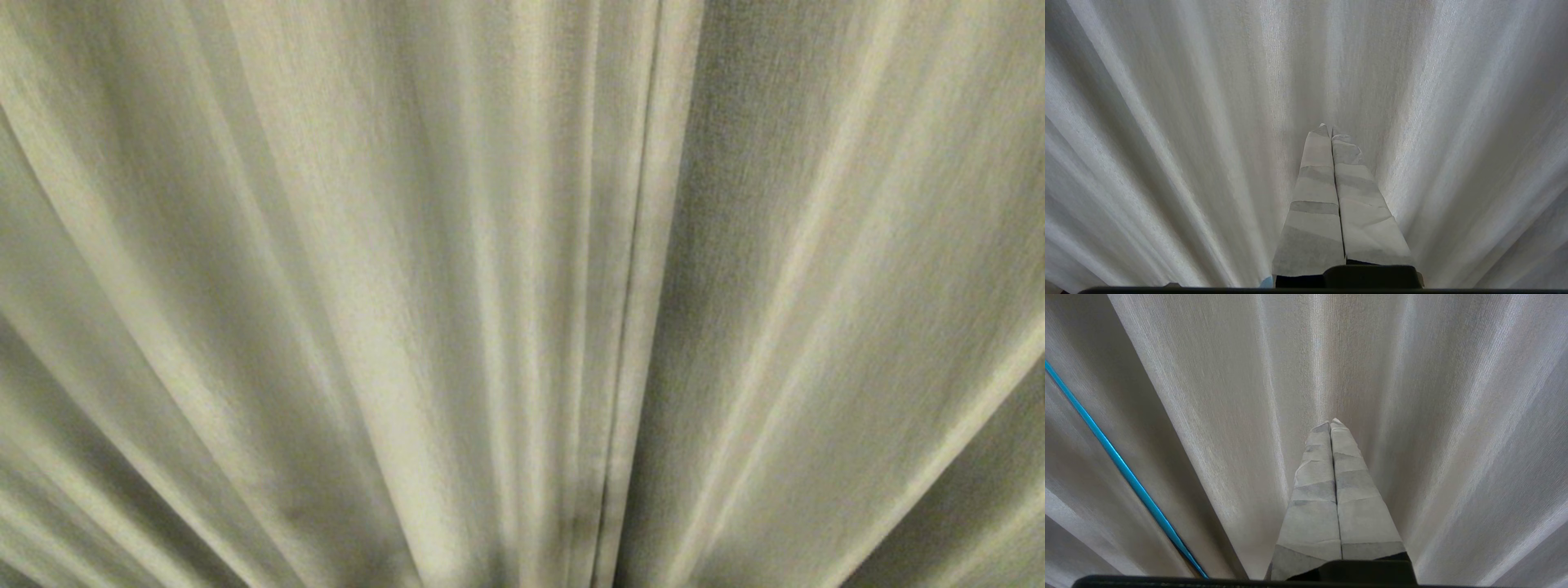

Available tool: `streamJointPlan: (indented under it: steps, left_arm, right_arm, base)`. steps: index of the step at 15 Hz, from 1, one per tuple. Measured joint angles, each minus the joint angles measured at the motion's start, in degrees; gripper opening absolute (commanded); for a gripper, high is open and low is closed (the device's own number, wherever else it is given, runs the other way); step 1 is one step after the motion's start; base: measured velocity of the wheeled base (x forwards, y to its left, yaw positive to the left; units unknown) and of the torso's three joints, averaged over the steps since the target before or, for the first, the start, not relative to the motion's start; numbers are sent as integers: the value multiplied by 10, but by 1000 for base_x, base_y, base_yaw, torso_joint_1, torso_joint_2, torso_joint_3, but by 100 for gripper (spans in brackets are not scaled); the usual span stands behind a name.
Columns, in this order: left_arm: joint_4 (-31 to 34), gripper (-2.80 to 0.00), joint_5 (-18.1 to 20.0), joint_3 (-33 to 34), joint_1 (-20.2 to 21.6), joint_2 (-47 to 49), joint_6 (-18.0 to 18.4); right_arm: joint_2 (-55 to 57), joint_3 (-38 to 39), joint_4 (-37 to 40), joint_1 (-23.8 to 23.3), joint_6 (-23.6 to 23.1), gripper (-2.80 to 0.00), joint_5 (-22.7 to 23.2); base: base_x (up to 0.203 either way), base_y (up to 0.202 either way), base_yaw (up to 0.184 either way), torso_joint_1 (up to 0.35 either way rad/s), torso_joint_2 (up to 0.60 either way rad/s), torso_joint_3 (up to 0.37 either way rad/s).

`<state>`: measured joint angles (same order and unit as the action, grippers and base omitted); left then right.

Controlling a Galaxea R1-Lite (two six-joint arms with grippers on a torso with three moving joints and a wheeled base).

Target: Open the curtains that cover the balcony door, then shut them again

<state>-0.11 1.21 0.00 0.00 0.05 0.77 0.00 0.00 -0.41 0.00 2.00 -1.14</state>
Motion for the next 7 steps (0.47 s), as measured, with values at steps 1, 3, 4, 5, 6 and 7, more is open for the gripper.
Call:
streamJointPlan:
  steps: [1, 3, 4, 5, 6, 7]
  left_arm:
    - [0, -280, 0, 0, 0, 0, 0]
    - [0, -280, 0, 0, 0, 0, 0]
    - [0, -280, 0, 0, 0, 0, 0]
    - [0, -280, 0, 0, 0, 0, 0]
    - [0, -280, 0, 0, 0, 0, 0]
    - [0, -280, 0, 0, 0, 0, 0]
  right_arm:
    - [0, 0, 0, 0, 1, -280, 0]
    - [0, 0, 0, 0, 2, -280, -1]
    - [0, 0, 0, 0, 3, -280, 0]
    - [0, 0, 0, 0, 3, -280, 0]
    - [0, 0, 0, 0, 2, -280, 0]
    - [0, 0, 0, 0, 1, -280, 0]
  base:
    - [0, 0, 0, 0, 0, 0]
    - [0, 0, 0, 0, 0, 0]
    - [0, 0, 0, 0, 0, 0]
    - [0, 0, 0, 0, 0, 0]
    - [0, 0, 0, 0, 0, 0]
    - [0, 0, 0, 0, 0, 0]
